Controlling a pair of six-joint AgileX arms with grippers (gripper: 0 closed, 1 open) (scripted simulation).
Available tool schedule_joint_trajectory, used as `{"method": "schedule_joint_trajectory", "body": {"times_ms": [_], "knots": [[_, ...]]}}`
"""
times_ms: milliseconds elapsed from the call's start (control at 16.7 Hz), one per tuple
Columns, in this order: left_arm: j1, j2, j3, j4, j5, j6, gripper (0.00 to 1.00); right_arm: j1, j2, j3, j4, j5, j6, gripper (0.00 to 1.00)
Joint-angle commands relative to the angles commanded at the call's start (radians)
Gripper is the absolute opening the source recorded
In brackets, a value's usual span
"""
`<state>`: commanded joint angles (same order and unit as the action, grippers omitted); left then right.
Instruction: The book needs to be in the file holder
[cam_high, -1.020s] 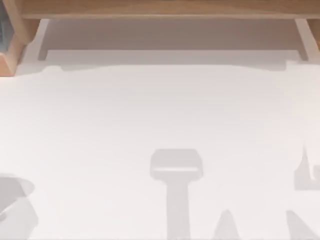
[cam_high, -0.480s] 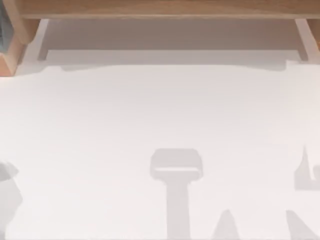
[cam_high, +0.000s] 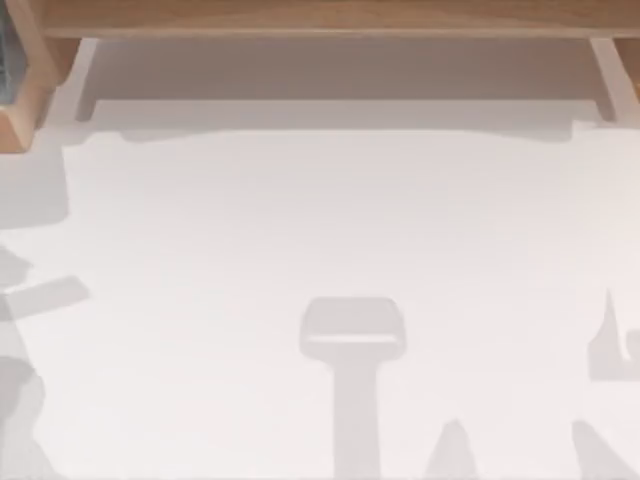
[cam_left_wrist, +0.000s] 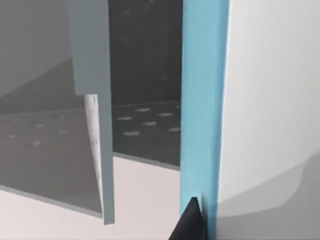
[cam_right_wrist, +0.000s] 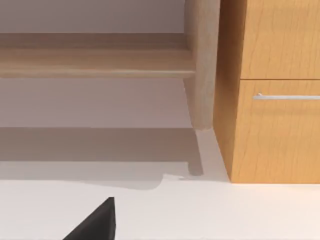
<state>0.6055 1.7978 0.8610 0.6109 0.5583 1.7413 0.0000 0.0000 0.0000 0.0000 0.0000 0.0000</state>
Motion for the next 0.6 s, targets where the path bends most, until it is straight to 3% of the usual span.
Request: {"method": "schedule_joint_trajectory", "body": {"times_ms": [600], "knots": [[-0.1,0.105,0.075,0.037,-0.022,-0.002,0.0,0.0,0.0,0.0,0.0,0.0,0.0,1.0]]}}
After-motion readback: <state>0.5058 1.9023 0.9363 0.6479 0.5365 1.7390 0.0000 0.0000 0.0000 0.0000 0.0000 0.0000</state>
